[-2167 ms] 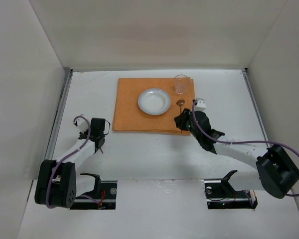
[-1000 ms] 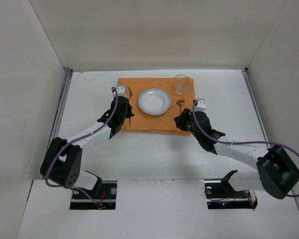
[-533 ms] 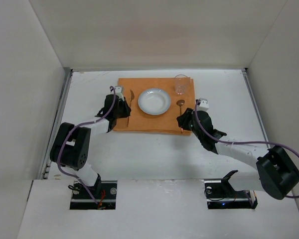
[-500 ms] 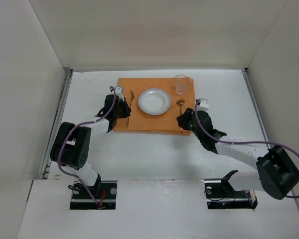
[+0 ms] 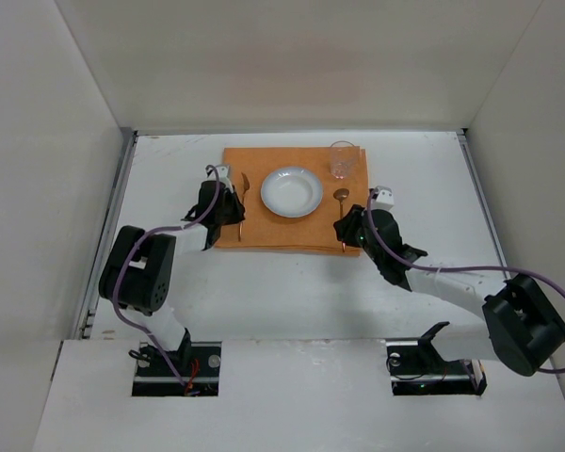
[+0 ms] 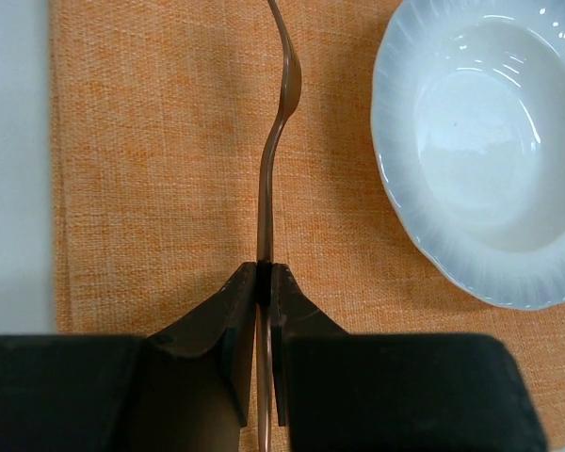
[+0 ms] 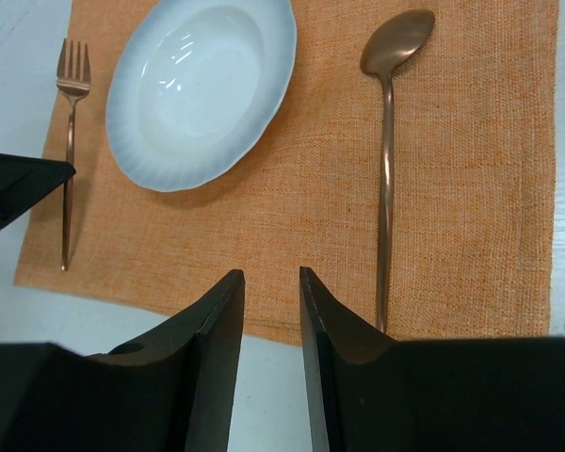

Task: Set the dinner table for one person

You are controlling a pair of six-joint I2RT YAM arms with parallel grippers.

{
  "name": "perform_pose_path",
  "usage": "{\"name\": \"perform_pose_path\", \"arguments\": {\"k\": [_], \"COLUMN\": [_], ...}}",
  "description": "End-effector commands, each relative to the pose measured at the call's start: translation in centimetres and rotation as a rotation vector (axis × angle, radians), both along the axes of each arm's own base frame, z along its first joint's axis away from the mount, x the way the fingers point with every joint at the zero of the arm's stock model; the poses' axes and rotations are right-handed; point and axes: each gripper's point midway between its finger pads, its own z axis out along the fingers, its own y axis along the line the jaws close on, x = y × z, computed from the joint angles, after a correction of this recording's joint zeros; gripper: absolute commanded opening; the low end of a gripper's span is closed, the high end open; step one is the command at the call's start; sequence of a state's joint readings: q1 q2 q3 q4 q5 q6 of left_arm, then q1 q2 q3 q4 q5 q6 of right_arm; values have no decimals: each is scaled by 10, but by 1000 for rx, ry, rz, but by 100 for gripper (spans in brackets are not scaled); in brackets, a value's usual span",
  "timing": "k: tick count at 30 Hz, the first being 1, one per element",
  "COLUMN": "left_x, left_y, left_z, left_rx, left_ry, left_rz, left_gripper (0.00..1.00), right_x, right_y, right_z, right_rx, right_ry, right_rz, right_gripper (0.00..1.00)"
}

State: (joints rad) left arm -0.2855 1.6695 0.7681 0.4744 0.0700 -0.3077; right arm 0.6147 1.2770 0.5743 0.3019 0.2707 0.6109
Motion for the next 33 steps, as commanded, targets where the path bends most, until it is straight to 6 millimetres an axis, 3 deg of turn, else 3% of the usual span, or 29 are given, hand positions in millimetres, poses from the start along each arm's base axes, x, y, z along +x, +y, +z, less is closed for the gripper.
{"name": "perform_pose_path", "arguments": {"k": [1,9,13,17,21,26,28,30,31,33], "left_x": [14,15,15,19,19,5,-4,-16,-23,-37], "left_y": [5,7,13,21,25,28,29,39,46,60], "left_z": [12,-7,0,19,44,95,116,133,138,139], "left_rx": [-8,50,78,98,132,80,42,6,-8,-47], "left_ry": [-53,7,-17,-61,-119,-212,-259,-298,-306,-287], "left_rz": [28,23,64,129,197,285,323,388,424,488], "left_gripper": [3,5,16,29,40,42,42,39,35,22], "right_x": [9,8,8,9,9,8,7,6,5,-2], "right_y": [4,4,4,3,2,-6,-9,-16,-18,-25], "right_z": [13,17,16,16,17,22,26,30,35,48], "right_rx": [40,48,52,45,47,61,65,82,107,159], "right_ry": [-45,-54,-53,-56,-59,-80,-94,-107,-112,-142], "right_rz": [-12,-9,-9,-16,-19,-49,-62,-91,-101,-119], "right_gripper": [36,36,39,50,55,57,50,31,20,10]}}
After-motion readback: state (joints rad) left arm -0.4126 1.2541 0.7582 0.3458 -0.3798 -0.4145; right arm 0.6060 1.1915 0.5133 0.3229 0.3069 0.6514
